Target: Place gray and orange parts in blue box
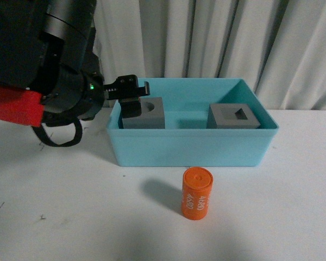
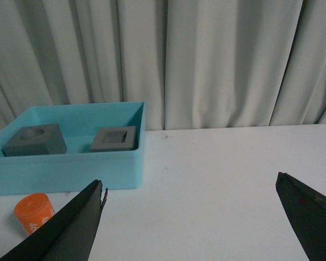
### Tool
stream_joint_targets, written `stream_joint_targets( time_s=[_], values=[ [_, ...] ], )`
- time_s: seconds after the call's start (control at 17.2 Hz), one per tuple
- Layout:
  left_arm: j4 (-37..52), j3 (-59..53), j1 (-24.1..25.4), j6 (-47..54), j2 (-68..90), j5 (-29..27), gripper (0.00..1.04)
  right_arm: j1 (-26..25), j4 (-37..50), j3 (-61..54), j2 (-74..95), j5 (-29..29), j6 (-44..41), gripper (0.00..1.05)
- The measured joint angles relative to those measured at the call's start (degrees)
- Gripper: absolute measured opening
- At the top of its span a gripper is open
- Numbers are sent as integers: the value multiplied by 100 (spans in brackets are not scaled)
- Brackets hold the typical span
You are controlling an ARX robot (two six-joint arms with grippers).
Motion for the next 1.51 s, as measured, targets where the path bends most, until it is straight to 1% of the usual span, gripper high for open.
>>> stream_joint_targets(
  time_s=[0.06,0.41,0.64,0.75,0.81,0.87,0.93,0.99,1.39,1.45,1.51],
  values=[
    [-20,-140,35,-101,-181,96,86,0,0,0,0,0,0,98],
    [63,-629,146,-299,-909,339,100,0,0,0,0,0,0,98],
    [-2,-1128,256,-553,-1827,522,97,0,0,0,0,0,0,98],
    [-168,-1521,343,-717,-2564,577,98,0,0,0,0,0,0,98],
    [-452,-1961,444,-903,-3314,647,98,0,0,0,0,0,0,98],
    [-2188,-3821,933,-1340,-5939,450,98,0,0,0,0,0,0,98],
    [-3738,-4537,1563,-1698,-7960,494,98,0,0,0,0,0,0,98],
    [-3683,-4492,1550,-1759,-8183,509,98,0,0,0,2,0,0,98],
    [-3711,-4483,1541,-1784,-8109,522,98,0,0,0,0,0,0,98],
    [-2562,-4861,1672,-1434,-8365,839,93,0,0,0,0,0,0,98],
    [-1729,-5298,1871,-984,-8863,1141,85,0,-2,0,0,-11,-2,98]
  ],
)
